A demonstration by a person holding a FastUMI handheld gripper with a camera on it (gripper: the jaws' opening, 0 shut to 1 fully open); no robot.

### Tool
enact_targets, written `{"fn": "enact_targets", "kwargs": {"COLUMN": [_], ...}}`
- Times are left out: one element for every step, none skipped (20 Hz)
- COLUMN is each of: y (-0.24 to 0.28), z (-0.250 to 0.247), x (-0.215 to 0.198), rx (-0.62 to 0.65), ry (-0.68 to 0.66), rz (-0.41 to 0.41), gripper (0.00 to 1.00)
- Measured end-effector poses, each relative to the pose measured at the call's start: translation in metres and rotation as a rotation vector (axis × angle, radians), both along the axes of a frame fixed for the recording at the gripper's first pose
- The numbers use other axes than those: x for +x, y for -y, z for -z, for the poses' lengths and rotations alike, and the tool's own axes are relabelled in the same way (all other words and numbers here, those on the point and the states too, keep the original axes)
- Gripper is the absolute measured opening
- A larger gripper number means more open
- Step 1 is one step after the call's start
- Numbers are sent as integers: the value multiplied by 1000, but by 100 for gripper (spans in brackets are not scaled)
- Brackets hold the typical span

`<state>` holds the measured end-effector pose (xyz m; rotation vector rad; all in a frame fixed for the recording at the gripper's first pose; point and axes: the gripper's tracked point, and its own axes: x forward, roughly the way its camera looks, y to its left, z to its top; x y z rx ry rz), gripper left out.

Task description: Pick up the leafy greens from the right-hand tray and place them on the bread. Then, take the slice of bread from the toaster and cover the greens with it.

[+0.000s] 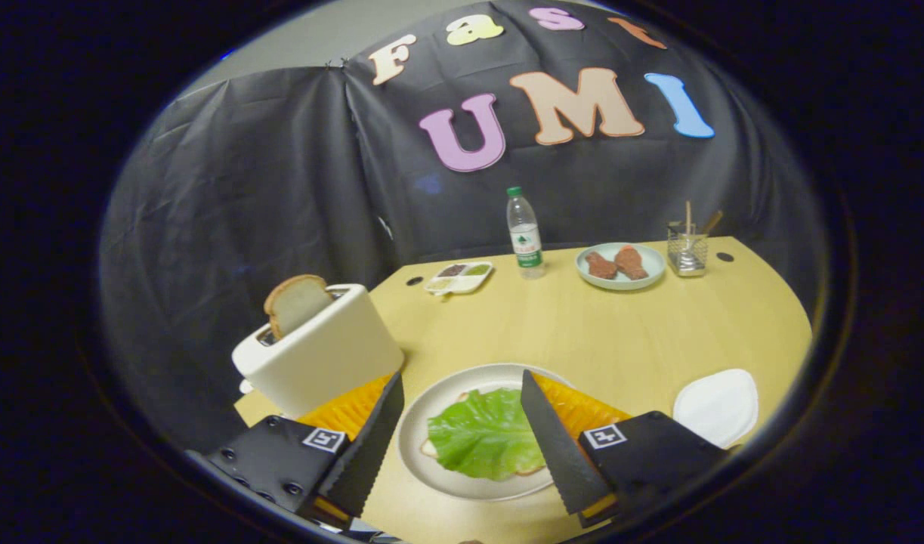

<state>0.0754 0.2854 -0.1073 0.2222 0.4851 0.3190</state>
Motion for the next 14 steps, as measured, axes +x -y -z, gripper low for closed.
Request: {"fn": "enact_targets", "kwargs": {"y": [-11,-19,-25,-32,-39,-47,-58,-68,-77,-87,-98,-110,-122,-133], "z": [-6,-12,-19,-25,-28,-34,-43,-52,-59,-65,-69,-73,-76,-78], "x": [-1,0,2,4,6,8,10,13,13,16,16,17,17,16], "rx": [25,42,55,60,69,90,117,146,169,185,198,208,215,220], "ry": [-6,-11,-12,-14,-28,-37,-36,-36,-37,-40,-43,-42,-41,-43], "rz": [-24,-38,-47,-52,-52,-60,-67,-70,-74,-81,-93,-107,-121,-134], "gripper": [98,98,98,98,98,98,98,98,98,98,98,98,97,97]}}
